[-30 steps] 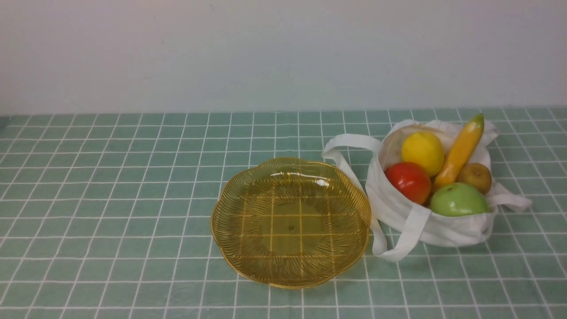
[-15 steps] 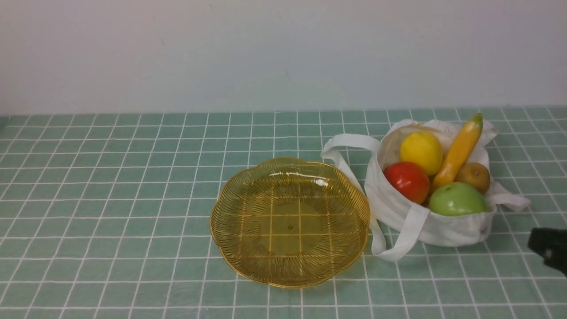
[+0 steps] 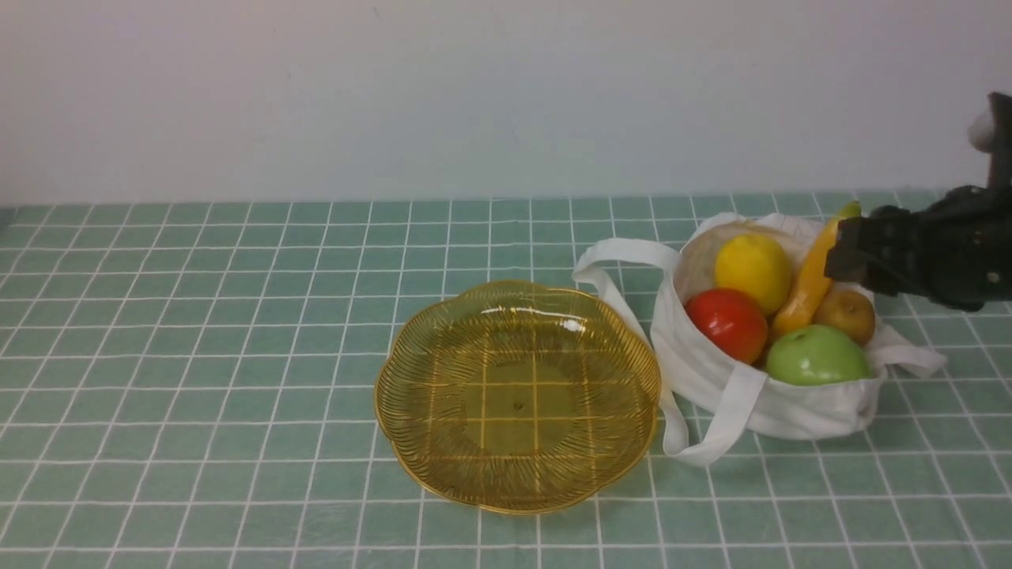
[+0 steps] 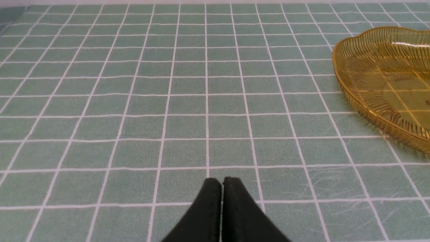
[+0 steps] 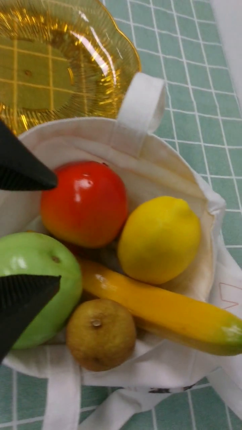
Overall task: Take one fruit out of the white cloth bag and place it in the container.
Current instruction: 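Reach for the kiwi in the white bag with the right gripper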
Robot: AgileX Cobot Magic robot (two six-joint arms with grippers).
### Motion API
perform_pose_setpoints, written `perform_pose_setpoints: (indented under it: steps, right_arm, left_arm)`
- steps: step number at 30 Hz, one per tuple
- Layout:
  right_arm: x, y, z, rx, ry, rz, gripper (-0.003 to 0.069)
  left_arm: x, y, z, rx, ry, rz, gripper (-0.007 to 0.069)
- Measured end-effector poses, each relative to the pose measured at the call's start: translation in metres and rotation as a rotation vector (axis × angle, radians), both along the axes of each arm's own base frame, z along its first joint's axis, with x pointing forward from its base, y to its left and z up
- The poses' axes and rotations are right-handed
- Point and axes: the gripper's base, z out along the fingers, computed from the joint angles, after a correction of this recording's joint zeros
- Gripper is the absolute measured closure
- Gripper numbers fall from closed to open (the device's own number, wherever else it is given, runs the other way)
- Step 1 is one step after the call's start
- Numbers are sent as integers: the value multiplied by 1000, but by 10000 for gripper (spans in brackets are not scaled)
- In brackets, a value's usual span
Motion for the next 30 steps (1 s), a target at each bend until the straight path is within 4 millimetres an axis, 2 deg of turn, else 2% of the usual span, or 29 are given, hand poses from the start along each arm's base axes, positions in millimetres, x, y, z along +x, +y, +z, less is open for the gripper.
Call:
perform_pose_setpoints:
  steps: [4, 9, 19, 24, 30]
  right_arm:
    - [20, -2, -14, -50, 36, -4, 139]
    - [32, -7, -26, -121, 35, -9, 74]
    - [54, -12, -68, -191, 50, -45, 71]
    - [62, -12, -81, -182, 31, -59, 71]
    - [65, -12, -87, -181, 30, -61, 97]
  left_arm:
    - [0, 0, 0, 0, 0, 0, 632]
    - [0, 0, 0, 0, 0, 0, 632]
    - [0, 0, 0, 0, 0, 0, 632]
    - [0, 0, 0, 0, 0, 0, 632]
    - [0, 0, 0, 0, 0, 0, 632]
